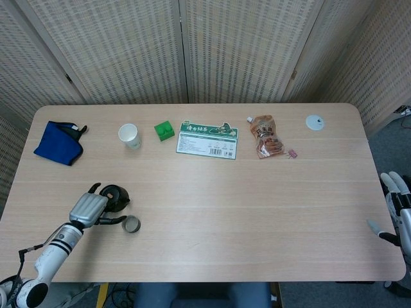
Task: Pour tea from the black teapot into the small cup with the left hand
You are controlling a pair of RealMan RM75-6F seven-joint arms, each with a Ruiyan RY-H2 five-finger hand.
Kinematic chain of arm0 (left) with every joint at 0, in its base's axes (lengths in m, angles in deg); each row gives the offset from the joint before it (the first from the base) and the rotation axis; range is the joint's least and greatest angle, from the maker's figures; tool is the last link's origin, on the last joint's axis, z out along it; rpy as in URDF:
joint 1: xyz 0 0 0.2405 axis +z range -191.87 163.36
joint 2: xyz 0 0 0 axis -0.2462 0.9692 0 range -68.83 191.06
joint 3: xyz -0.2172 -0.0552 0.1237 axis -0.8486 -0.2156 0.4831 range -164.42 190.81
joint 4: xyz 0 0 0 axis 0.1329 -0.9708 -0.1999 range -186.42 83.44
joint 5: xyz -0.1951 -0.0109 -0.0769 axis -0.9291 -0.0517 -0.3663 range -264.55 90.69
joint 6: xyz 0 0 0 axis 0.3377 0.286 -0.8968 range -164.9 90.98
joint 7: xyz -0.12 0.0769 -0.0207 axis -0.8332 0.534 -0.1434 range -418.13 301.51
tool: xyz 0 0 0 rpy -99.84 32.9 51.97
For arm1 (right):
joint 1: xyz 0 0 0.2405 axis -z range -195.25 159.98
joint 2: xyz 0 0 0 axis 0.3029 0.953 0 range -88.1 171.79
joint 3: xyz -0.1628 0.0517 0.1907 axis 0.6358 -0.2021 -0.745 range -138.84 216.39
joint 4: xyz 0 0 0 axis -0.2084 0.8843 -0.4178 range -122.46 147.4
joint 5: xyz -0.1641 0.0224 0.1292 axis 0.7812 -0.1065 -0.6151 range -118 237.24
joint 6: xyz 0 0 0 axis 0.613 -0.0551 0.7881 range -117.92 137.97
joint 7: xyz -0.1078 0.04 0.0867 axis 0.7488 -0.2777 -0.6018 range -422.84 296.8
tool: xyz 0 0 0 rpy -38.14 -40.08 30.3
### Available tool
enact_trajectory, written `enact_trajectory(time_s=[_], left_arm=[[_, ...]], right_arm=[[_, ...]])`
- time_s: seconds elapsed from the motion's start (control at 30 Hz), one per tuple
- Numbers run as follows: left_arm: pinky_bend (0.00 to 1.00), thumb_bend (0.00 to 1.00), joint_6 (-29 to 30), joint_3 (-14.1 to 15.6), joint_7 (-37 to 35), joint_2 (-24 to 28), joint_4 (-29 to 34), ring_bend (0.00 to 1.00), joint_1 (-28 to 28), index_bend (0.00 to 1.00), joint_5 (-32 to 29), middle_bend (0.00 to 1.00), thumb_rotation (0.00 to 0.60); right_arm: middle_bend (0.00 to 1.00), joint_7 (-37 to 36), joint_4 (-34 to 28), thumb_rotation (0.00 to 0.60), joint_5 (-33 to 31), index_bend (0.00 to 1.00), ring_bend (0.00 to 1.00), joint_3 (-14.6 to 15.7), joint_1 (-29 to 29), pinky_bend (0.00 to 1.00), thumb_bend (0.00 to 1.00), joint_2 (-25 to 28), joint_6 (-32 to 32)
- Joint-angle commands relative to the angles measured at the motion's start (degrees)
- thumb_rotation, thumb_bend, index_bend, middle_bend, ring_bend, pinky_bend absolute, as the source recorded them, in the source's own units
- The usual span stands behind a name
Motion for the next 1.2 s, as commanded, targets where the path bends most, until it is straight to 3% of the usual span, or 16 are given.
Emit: enact_trajectory(time_s=[0.03, 0.33, 0.47, 0.63, 0.87, 1.03, 1.2], left_arm=[[0.00, 0.13, 1.0, -0.6, -2.2, -0.6, -0.8, 0.79, 0.2, 0.87, 1.2, 0.96, 0.018], [0.00, 0.12, 4.7, -3.0, -9.4, -2.7, -4.0, 0.90, 0.9, 0.98, 3.5, 1.00, 0.008], [0.00, 0.12, 6.2, -4.0, -9.5, -3.5, -5.1, 0.93, 1.3, 1.00, 2.8, 1.00, 0.087], [0.01, 0.12, 8.8, -4.9, -9.1, -3.8, -5.3, 0.94, 2.1, 1.00, 2.4, 1.00, 0.137], [0.19, 0.13, 14.0, -6.7, -8.4, -4.0, -4.7, 0.98, 3.7, 1.00, 2.1, 1.00, 0.150], [0.29, 0.19, 16.6, -7.5, -8.0, -3.9, -3.8, 0.99, 4.6, 1.00, 2.3, 1.00, 0.241], [0.34, 0.23, 18.0, -7.4, -7.6, -3.3, -2.3, 0.99, 5.2, 1.00, 3.2, 1.00, 0.253]], right_arm=[[0.08, 0.0, 0.1, 0.600, -0.1, 0.07, 0.00, 0.0, 0.0, 0.00, 0.14, 0.0, -0.1], [0.08, -0.6, 0.7, 0.600, -0.2, 0.07, 0.00, -0.2, 0.1, 0.00, 0.14, -0.4, -0.3], [0.08, -1.0, 1.2, 0.600, -0.3, 0.07, 0.00, -0.3, 0.1, 0.00, 0.14, -0.6, -0.3], [0.08, -1.3, 1.4, 0.600, -0.3, 0.07, 0.00, -0.3, 0.2, 0.00, 0.14, -0.7, -0.5], [0.08, -1.4, 1.5, 0.600, 0.2, 0.07, 0.00, -0.4, 0.3, 0.00, 0.14, -0.6, -0.9], [0.08, -0.6, 1.0, 0.600, 0.4, 0.07, 0.00, -1.3, 0.3, 0.00, 0.14, -0.3, -2.5], [0.08, 0.5, 0.1, 0.600, -0.3, 0.07, 0.00, -2.4, 0.2, 0.00, 0.14, 0.3, -3.2]])
